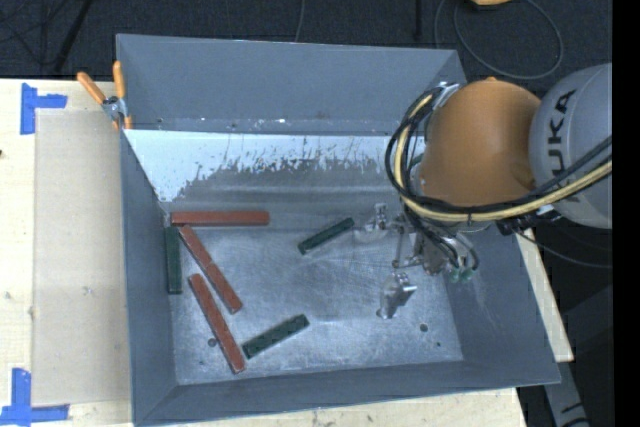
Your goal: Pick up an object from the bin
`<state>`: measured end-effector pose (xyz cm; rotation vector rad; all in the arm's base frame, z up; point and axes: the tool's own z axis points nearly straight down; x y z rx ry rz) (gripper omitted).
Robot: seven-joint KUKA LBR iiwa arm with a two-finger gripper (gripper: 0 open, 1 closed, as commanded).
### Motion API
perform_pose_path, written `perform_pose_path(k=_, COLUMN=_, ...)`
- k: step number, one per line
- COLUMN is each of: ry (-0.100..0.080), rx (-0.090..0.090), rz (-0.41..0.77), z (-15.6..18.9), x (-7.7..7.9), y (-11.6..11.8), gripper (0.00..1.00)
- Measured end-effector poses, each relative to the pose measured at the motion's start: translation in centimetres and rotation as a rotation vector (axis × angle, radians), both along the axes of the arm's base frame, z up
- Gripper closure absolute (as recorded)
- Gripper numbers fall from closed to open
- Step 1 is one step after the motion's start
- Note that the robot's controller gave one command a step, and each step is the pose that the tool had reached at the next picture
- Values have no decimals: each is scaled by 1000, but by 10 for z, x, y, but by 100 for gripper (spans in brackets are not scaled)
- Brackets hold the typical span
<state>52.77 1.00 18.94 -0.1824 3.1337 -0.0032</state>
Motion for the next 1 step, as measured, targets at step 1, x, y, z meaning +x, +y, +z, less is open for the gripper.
perform_pose_path(k=1, ry=-1, rx=5, rz=-31, z=-38, x=40, y=19, gripper=0)
